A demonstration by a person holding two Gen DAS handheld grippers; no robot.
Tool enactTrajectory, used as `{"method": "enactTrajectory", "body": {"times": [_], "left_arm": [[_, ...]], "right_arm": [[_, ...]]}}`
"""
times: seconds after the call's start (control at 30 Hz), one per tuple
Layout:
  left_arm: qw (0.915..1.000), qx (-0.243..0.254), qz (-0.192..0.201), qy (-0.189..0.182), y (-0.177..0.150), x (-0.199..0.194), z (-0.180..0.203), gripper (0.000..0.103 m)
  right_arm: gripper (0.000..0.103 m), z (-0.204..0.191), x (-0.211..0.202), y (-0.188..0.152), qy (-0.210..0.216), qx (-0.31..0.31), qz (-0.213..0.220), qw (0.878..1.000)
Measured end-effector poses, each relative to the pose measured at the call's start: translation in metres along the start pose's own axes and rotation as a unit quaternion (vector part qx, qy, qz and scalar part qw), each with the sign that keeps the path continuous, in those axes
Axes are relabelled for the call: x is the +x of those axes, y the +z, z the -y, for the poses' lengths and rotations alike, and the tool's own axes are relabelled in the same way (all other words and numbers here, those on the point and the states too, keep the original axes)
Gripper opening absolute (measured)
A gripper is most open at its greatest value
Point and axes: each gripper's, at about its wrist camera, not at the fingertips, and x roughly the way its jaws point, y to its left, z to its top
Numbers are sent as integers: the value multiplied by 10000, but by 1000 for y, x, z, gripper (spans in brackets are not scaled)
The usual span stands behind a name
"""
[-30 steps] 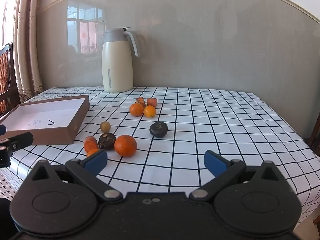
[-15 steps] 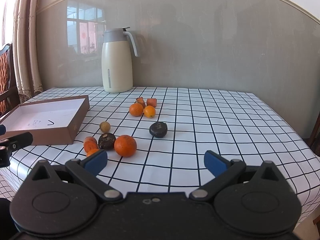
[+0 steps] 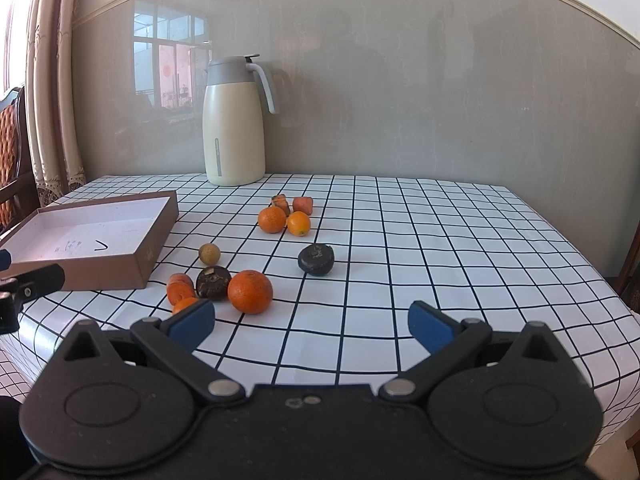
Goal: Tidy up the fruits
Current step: 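Close the left tool on an orange carrot chunk while the right tool closes on an orange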
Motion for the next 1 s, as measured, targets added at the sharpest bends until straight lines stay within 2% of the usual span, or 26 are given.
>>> {"method": "enactTrajectory", "body": {"times": [0.43,0.53,0.57,0.6,0.63,0.67,0.73,1.0], "left_arm": [[9999,99,8,39,1,-1,4,103],[9998,174,-32,-24,2,2,7,103],[9998,188,-29,-47,2,3,9,103],[9997,227,-17,-94,3,5,12,99],[9996,252,-19,-120,3,7,15,80],[9995,266,-90,-162,3,12,17,70],[9988,359,-267,-179,1,23,23,69],[9974,414,-482,-326,-7,51,34,69]], "right_arm": [[95,4,-4,1,269,84,86,9996],[81,7,3,4,360,145,-18,9992],[72,9,5,6,411,190,-45,9990],[70,9,7,6,436,219,-69,9988],[70,9,10,7,449,211,-91,9987],[70,8,11,8,459,176,-98,9987],[70,5,14,9,467,50,-84,9989],[66,-2,39,8,473,-270,-225,9983]]}}
